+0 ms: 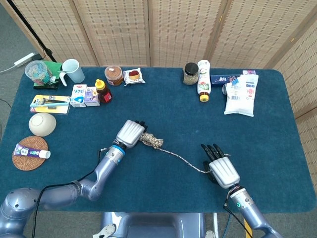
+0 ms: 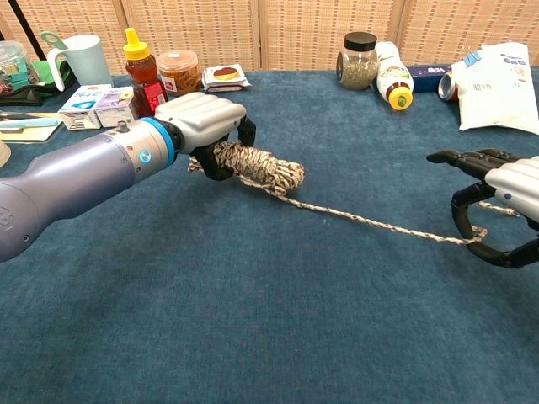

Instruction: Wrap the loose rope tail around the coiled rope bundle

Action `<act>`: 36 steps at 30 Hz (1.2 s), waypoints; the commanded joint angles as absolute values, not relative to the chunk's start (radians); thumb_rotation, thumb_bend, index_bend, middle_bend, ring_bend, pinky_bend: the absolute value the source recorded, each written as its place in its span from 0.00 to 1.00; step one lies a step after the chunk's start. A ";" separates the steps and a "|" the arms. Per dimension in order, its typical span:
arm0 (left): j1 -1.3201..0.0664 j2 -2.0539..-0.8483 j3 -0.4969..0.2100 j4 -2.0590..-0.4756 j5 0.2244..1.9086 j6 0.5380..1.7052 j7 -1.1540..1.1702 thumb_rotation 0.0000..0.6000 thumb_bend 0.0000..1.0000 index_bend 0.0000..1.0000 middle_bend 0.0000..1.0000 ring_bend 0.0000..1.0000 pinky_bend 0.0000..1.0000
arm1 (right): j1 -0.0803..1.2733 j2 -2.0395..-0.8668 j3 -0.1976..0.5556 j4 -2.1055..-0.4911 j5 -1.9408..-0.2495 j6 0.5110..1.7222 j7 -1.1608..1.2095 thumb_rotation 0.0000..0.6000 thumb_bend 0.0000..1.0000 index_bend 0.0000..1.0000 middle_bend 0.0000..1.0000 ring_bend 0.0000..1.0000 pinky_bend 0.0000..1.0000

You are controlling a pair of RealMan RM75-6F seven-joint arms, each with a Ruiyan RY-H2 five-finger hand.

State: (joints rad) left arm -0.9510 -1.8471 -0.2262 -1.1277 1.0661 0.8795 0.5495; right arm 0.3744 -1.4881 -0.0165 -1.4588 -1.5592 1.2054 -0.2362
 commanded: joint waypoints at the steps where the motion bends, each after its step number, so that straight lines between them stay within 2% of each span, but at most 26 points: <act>1: -0.970 -1.840 -0.251 -1.142 1.044 0.880 0.579 1.00 0.42 0.51 0.37 0.42 0.62 | 0.372 -1.465 -0.025 -1.498 -1.589 1.225 -0.242 1.00 0.45 0.62 0.00 0.00 0.00; 8: -1.015 -1.848 -0.296 -1.171 0.960 0.880 0.668 1.00 0.42 0.51 0.37 0.42 0.62 | 0.391 -1.420 -0.021 -1.577 -1.629 1.229 -0.273 1.00 0.45 0.62 0.00 0.00 0.00; 12: -1.037 -1.859 -0.310 -1.186 0.921 0.887 0.716 1.00 0.42 0.54 0.39 0.43 0.62 | 0.405 -1.400 -0.016 -1.616 -1.643 1.222 -0.281 1.00 0.45 0.62 0.00 0.00 0.00; 20: -1.119 -1.928 -0.346 -1.176 0.808 0.933 0.881 1.00 0.42 0.54 0.39 0.43 0.63 | 0.473 -1.316 0.025 -1.779 -1.656 1.160 -0.263 1.00 0.45 0.62 0.00 0.00 0.00; 30: -1.209 -2.011 -0.369 -1.125 0.712 0.978 1.011 1.00 0.42 0.55 0.40 0.44 0.63 | 0.558 -1.224 0.118 -1.982 -1.556 1.059 -0.317 1.00 0.45 0.62 0.00 0.00 0.00; 36: -1.235 -2.046 -0.364 -1.083 0.709 0.977 1.013 1.00 0.42 0.55 0.40 0.44 0.63 | 0.642 -1.176 0.224 -2.090 -1.395 0.982 -0.357 1.00 0.46 0.62 0.00 0.00 0.00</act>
State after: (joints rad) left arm -1.2317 -2.0423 -0.3662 -1.0871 0.7089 0.9781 1.0165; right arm 0.5953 -1.2012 0.1709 -2.0458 -1.4792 1.0280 -0.3379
